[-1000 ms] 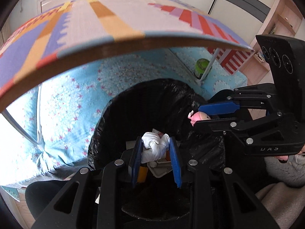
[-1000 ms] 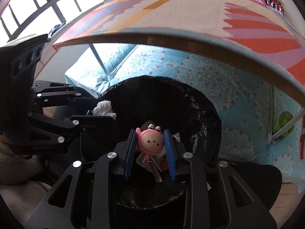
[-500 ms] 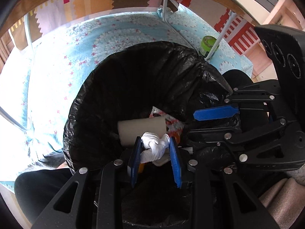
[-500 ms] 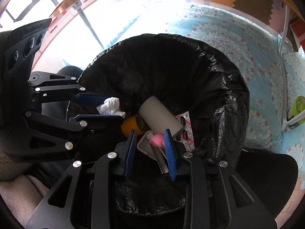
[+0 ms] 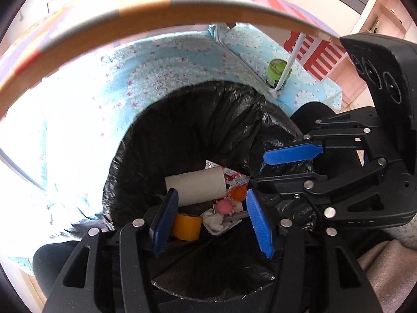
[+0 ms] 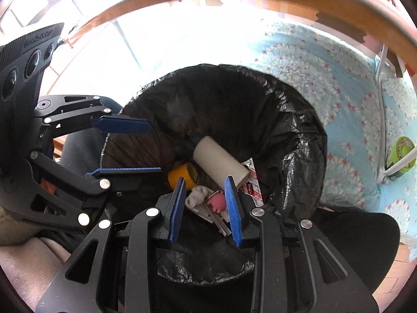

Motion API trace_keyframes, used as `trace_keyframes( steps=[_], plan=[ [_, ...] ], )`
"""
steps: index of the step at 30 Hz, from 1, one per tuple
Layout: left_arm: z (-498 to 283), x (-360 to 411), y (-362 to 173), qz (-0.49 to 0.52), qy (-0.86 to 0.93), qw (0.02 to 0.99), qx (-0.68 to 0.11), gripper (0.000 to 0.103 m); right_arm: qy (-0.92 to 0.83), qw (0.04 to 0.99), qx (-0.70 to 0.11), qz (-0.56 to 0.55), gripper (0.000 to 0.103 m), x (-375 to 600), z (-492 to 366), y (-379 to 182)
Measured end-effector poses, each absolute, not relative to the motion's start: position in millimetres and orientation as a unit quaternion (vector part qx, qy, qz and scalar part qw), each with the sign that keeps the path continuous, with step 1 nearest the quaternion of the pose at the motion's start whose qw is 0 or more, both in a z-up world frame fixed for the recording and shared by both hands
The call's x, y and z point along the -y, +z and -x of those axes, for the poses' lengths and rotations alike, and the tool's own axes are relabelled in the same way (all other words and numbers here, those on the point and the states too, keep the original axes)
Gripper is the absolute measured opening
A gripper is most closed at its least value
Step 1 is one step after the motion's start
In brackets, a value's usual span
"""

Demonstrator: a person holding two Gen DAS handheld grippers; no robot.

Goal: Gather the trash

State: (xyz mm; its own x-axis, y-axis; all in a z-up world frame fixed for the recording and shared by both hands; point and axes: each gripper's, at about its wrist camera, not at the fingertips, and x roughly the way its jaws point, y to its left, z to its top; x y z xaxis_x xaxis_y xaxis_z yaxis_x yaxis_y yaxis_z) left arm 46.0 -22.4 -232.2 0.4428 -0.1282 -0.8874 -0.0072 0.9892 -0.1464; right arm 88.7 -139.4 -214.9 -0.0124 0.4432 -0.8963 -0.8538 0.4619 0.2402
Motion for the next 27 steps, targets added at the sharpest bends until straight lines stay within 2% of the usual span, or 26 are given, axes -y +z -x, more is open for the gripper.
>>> trace_keyframes(
  steps=[5, 7, 13, 16, 19, 20, 23, 27],
  plan=[
    [-39.1, 22.4, -221.1, 0.067, -0.034, 0.853, -0.516, 0.052, 0.484, 0.684, -0.51, 0.196, 0.037, 146.9, -83.8, -195.8],
    [-36.1, 22.0, -213.4, 0.069, -0.036, 0.859, -0.506, 0.052, 0.481, 0.693, -0.498, 0.199, 0.044, 149.9, -83.5, -187.6],
    [-26.5, 28.5, -190.5, 0.059, -0.041, 0.872, -0.484, 0.052, 0.48, 0.705, -0.483, 0.197, 0.051, 158.5, -83.1, -168.1],
    [-20.7, 33.6, -177.1, 0.055, -0.051, 0.878, -0.473, 0.066, 0.486, 0.706, -0.477, 0.195, 0.058, 164.4, -79.6, -156.0],
    [-13.2, 36.9, -164.1, 0.055, -0.062, 0.884, -0.461, 0.068, 0.494, 0.701, -0.477, 0.193, 0.065, 168.0, -77.5, -147.3],
    [-10.8, 38.7, -160.1, 0.05, -0.059, 0.886, -0.458, 0.072, 0.497, 0.697, -0.478, 0.198, 0.067, 168.4, -75.6, -145.8],
    [-3.9, 44.6, -150.3, 0.035, -0.048, 0.89, -0.451, 0.081, 0.508, 0.69, -0.476, 0.2, 0.068, 171.2, -70.6, -137.9],
    [5.4, 45.7, -141.0, 0.039, -0.043, 0.892, -0.448, 0.086, 0.513, 0.688, -0.475, 0.195, 0.072, 176.2, -65.4, -129.7]
  ],
)
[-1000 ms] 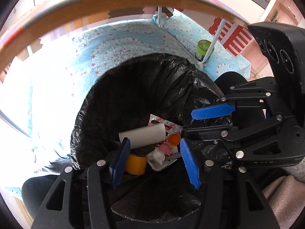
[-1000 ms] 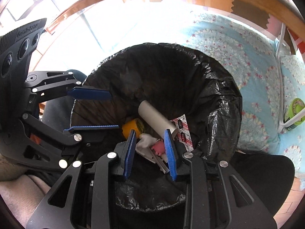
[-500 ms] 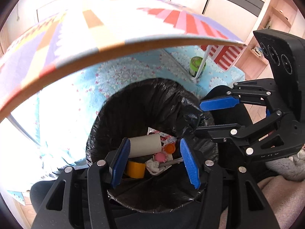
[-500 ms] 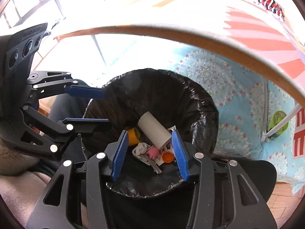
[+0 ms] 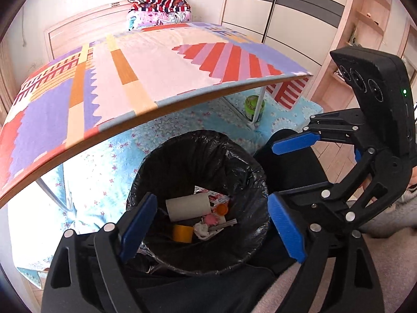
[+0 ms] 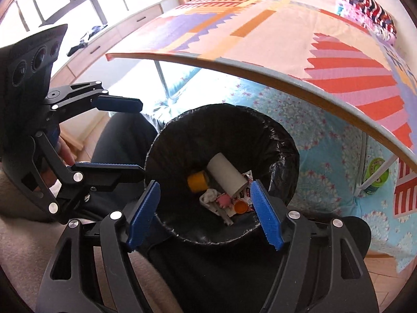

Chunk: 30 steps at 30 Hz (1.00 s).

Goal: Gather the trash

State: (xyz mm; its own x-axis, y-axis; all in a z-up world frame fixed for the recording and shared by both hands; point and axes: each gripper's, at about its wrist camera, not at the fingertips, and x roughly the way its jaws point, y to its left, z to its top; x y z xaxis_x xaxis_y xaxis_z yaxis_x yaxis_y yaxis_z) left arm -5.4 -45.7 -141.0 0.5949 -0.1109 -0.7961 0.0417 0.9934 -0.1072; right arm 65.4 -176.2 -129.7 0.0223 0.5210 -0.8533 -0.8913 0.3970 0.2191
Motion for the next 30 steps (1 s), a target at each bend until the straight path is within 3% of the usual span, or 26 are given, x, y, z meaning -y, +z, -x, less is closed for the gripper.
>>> trace_keyframes(
  steps=[30],
  plan=[
    [21.0, 51.9, -125.2, 0.042, -0.055, 0.898, -0.434, 0.086, 0.529, 0.674, -0.479, 0.192, 0.077, 183.6, -51.5, -110.1]
  ],
)
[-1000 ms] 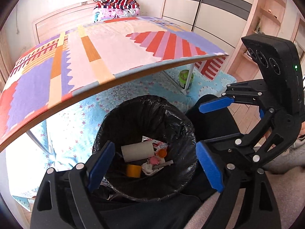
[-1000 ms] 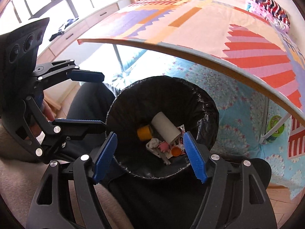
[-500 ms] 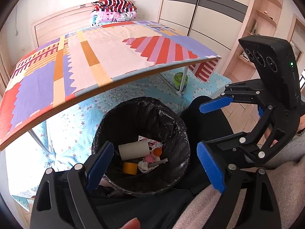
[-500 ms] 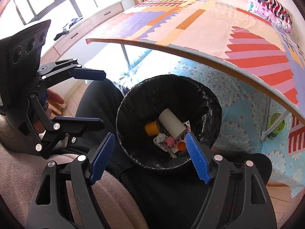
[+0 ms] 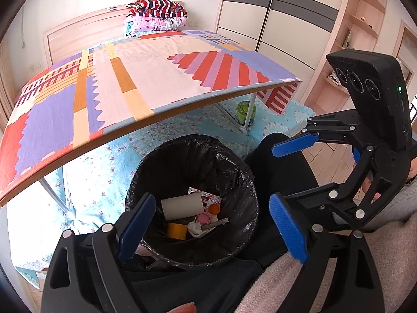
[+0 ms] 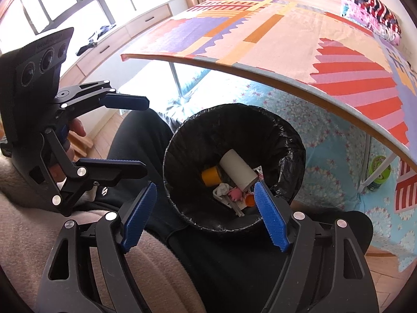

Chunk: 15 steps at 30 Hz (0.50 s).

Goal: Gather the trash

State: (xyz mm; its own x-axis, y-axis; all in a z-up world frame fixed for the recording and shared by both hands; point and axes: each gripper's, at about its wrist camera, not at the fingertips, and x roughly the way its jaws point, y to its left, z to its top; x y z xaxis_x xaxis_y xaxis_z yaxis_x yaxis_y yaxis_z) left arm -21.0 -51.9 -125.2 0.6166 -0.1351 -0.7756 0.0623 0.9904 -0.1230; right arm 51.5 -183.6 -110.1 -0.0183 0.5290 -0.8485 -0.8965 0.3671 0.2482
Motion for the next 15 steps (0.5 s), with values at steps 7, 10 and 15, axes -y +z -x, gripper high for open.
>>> trace_keyframes(
  steps=[7, 10, 15],
  plan=[
    [22.0, 53.1, -123.1, 0.04, -0.059, 0.9, -0.431, 0.086, 0.529, 0.676, -0.476, 0.194, 0.077, 182.9, -50.2, -107.8],
    [22.9, 52.9, -122.2, 0.041, -0.06, 0.9, -0.43, 0.086, 0.53, 0.675, -0.475, 0.194, 0.077, 182.6, -49.4, -106.6],
    [21.4, 50.0, -122.0, 0.05, -0.056, 0.899, -0.432, 0.086, 0.53, 0.674, -0.476, 0.195, 0.077, 182.3, -50.5, -107.3]
  ],
)
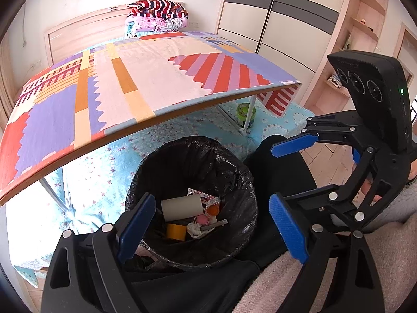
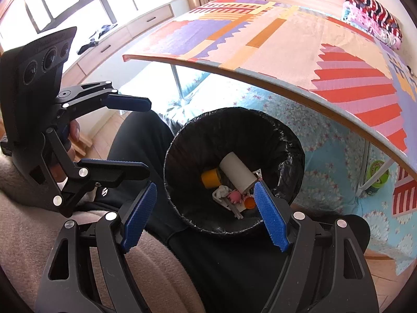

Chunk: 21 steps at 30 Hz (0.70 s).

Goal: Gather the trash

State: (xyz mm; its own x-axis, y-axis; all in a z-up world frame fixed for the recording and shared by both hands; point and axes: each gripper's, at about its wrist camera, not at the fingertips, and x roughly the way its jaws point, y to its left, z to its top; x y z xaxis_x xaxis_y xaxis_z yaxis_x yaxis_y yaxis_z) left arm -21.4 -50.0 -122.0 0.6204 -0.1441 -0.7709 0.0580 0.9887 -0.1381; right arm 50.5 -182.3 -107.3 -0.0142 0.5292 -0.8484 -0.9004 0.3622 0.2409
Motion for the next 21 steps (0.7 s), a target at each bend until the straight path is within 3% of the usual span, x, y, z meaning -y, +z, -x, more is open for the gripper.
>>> trace_keyframes(
  steps=[21],
  plan=[
    [20.3, 48.6, -120.1, 0.053, -0.053, 0.9, -0.429, 0.086, 0.532, 0.677, -0.47, 0.196, 0.077, 182.6, -49.9, -103.6]
  ],
)
